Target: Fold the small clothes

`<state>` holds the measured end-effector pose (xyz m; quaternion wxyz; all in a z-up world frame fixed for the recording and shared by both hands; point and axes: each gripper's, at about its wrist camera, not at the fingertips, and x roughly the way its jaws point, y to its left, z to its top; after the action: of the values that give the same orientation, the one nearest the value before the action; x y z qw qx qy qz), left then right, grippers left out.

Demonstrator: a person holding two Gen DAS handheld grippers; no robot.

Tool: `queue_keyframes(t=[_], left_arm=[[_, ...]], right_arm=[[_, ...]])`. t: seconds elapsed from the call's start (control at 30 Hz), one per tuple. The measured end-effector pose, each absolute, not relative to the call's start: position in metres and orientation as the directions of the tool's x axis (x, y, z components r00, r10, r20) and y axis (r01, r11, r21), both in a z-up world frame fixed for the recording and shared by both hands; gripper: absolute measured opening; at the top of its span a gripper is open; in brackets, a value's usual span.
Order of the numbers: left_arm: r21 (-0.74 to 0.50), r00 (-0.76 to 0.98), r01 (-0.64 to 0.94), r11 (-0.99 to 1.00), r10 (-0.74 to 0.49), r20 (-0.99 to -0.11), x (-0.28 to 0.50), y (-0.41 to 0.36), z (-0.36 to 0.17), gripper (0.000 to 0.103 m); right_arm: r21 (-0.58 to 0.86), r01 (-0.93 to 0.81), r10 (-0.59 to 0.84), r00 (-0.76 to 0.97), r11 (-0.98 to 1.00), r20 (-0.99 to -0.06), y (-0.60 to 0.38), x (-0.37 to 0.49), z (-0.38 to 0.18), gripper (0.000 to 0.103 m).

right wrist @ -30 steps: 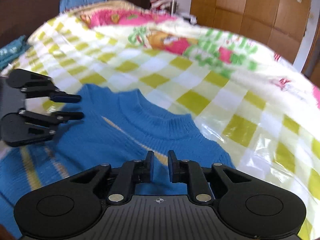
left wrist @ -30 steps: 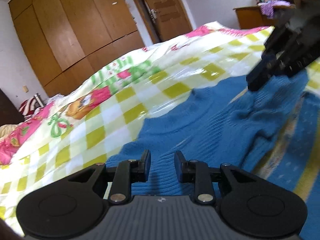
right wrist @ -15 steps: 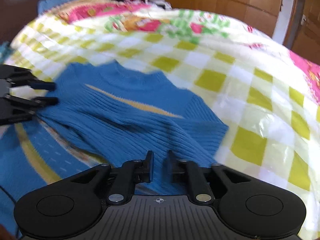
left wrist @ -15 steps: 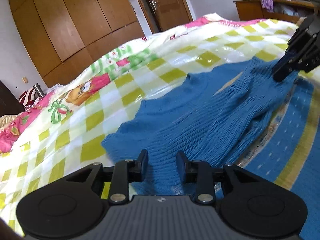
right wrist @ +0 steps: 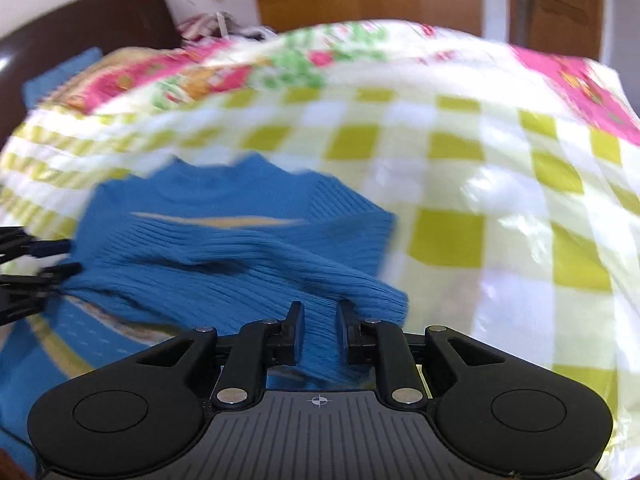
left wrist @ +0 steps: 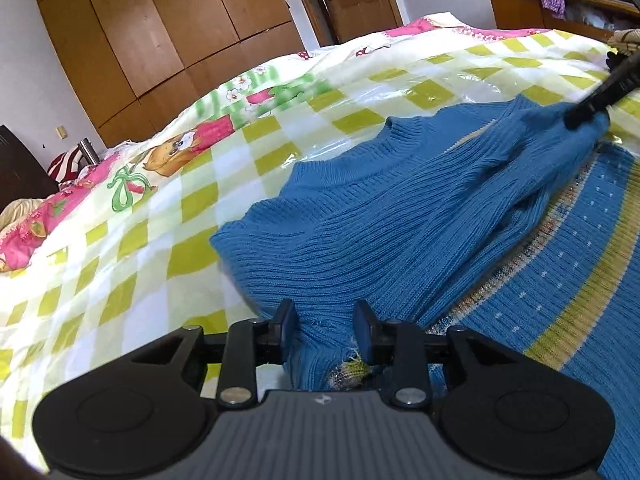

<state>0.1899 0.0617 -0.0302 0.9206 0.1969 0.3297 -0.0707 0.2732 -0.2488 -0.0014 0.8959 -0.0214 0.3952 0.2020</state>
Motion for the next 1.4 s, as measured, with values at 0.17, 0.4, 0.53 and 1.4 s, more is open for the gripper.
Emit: queue_keyframes(t=[0.17,0.4,0.53,1.4], left_arm=[[0.317,0.769,0.261,0.912,0.002,-0.639,0.192,0.063,-0.031,0.048],[0.298,0.782,0.245,0.923,-0.006,-0.623,0.184,0.063,-0.026,0.048],[0.293,0.787,0.244,0.925,-0.012,-0.617,0.178,0.068,-0.023,0.048],[0.310,0.851,0.221,0.925,-0.027,-0.525,0.149,0.084,-0.032,0.035]], right_arm=[[0.181,-0.258,0.309,0.640,0.949,-0.703,-0.267,0.300,0.003,0.019],[0.232,-0.217,0.318,0.648,0.948,-0.692,-0.290,0.291,0.006,0.021],[0.239,-0.261,0.354,0.662,0.935,-0.661,-0.280,0.279,0.013,0.021],[0.211,-0.800,0.645,0.263,0.561,-0.717,-0.008,0.337,-0.003,0.039]])
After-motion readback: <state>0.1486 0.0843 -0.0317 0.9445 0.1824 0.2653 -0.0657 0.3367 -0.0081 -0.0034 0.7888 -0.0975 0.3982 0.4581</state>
